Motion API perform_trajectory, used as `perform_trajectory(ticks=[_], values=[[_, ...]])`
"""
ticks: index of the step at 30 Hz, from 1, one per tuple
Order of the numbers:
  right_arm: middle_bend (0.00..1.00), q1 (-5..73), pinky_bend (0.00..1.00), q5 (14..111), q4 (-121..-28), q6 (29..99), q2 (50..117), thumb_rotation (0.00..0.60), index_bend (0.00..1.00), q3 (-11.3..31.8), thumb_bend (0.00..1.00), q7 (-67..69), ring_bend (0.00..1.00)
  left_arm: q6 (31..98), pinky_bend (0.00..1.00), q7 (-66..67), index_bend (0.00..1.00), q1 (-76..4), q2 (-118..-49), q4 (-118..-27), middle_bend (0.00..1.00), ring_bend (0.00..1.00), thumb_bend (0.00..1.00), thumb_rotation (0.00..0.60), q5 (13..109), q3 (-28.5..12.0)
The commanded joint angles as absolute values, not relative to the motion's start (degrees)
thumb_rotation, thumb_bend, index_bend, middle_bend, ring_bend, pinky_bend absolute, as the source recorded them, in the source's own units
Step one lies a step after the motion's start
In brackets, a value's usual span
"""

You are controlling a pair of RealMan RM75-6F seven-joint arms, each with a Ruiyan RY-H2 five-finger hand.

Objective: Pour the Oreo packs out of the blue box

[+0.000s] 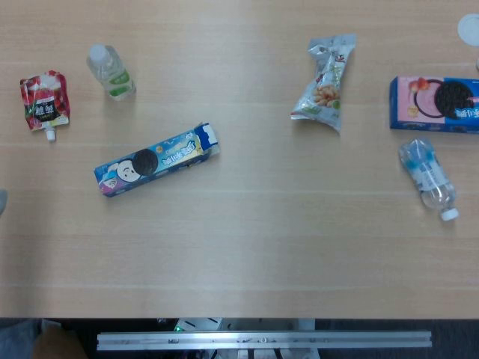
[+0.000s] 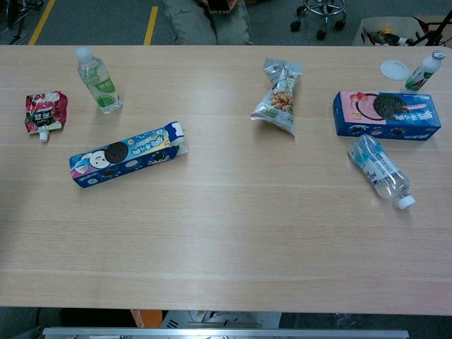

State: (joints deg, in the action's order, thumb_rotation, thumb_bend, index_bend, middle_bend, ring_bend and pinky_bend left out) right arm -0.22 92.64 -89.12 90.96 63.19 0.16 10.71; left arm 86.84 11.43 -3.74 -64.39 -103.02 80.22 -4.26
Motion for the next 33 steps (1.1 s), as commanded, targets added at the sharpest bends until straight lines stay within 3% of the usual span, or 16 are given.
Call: perform_trajectory(ticks=[1,10,19,26,33], values=[[0.43,-0.1,0.43,92.5,-89.0,90.8,63.2,0.600,0.41,0.2,0.35,10.7,0.40,86.7,0.23,11.5,0.30,-3.8,-64.4,-103.0,0.24,0.14,0.26,0.600,80.1,-4.3],[0.43,0.0,0.43,92.8,-88.8,91.4,63.1,0.600,0.41,0.7,0.35,10.7,0.40,84.8,0.23,11.6,0.30,-5.0,-64.0,-103.7,0.24,0.14,0.26,0.600,81.0,-4.0],[0.43,0.3,0.43,92.9,-90.1,92.3,62.4,0.600,0.41,1.7,0.35,9.2,0.40,77.9,0.23,12.3,0.29,-9.0,-63.5,-104.9,0.24,0.14,0.26,0.600,82.7,-2.9],[0.43,1.2,0.43,92.9,-91.0,91.1,62.4,0.600,0.41,2.0,0.35,7.8,0.40,72.3,0.23,14.5,0.24,-12.5,-66.0,-105.1,0.23,0.14,0.26,0.600,83.8,-1.9],[0.43,2.0,0.43,92.8,-91.2,89.6,62.8,0.600,0.41,1.8,0.35,7.2,0.40,66.8,0.23,17.1,0.10,-15.9,-70.9,-103.1,0.18,0.14,0.18,0.600,80.8,-2.1]])
